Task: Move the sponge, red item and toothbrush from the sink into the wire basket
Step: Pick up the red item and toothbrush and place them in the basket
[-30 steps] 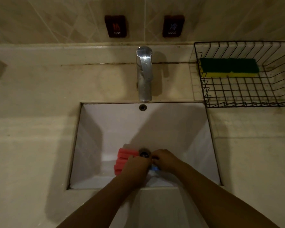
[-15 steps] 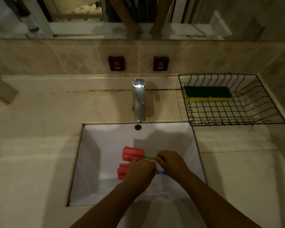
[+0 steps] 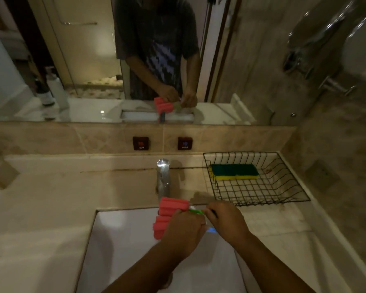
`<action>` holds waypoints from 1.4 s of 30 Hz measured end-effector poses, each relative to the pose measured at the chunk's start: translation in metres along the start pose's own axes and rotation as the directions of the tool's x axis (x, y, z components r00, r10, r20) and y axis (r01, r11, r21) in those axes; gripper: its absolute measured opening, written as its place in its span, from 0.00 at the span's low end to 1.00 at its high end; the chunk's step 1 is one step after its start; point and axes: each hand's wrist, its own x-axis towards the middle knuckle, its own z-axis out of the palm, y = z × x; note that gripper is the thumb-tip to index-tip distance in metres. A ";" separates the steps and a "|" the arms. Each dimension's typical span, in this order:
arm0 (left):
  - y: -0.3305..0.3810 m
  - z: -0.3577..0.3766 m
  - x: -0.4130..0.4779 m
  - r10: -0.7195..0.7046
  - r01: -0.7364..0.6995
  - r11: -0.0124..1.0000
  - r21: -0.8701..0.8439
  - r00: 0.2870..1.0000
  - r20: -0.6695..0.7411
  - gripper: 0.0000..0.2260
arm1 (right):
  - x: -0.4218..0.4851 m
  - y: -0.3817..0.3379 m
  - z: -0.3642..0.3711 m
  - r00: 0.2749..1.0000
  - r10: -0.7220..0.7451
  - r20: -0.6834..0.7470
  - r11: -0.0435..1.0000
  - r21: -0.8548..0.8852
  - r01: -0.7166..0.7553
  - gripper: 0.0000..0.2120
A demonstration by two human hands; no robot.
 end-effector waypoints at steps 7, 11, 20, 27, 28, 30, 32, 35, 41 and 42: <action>0.029 -0.033 0.040 0.046 -0.053 0.997 -0.063 0.993 -0.111 0.09 | 0.022 0.010 -0.047 0.997 0.003 -0.076 1.000 0.003 -0.003 0.12; 0.037 -0.031 0.062 0.032 -0.042 0.994 -0.101 0.994 -0.105 0.07 | 0.033 0.026 -0.060 0.996 0.003 -0.086 1.000 0.011 -0.002 0.10; 0.068 0.021 0.132 0.031 -0.033 0.997 -0.068 0.999 -0.025 0.06 | 0.055 0.118 -0.068 0.999 0.028 -0.031 0.999 0.047 -0.027 0.11; 0.092 0.076 0.207 -0.021 0.026 0.998 -0.051 0.994 0.107 0.07 | 0.089 0.212 -0.074 0.998 0.056 0.028 0.994 0.093 -0.058 0.12; 0.091 0.083 0.215 -0.029 0.036 0.998 -0.056 0.993 0.119 0.07 | 0.096 0.221 -0.073 0.998 0.045 0.040 0.993 0.108 -0.049 0.12; 0.087 0.096 0.228 -0.025 0.029 0.999 -0.035 0.994 0.110 0.07 | 0.108 0.236 -0.072 0.997 0.025 0.078 0.992 0.123 -0.035 0.14; 0.083 0.106 0.240 -0.016 0.015 1.000 0.009 0.993 0.117 0.08 | 0.119 0.248 -0.067 0.993 0.010 0.120 0.989 0.148 -0.028 0.14; 0.079 0.123 0.254 0.019 -0.022 1.000 0.017 0.990 0.142 0.10 | 0.129 0.265 -0.059 0.984 0.008 0.180 0.985 0.168 -0.039 0.06; 0.076 0.146 0.262 -0.061 0.074 0.996 -0.058 0.979 0.192 0.11 | 0.146 0.280 -0.026 0.957 0.040 0.288 0.996 0.070 -0.063 0.07; 0.072 0.149 0.263 -0.088 0.102 0.993 -0.059 0.973 0.216 0.11 | 0.149 0.281 -0.021 0.950 0.050 0.309 0.995 0.071 -0.075 0.07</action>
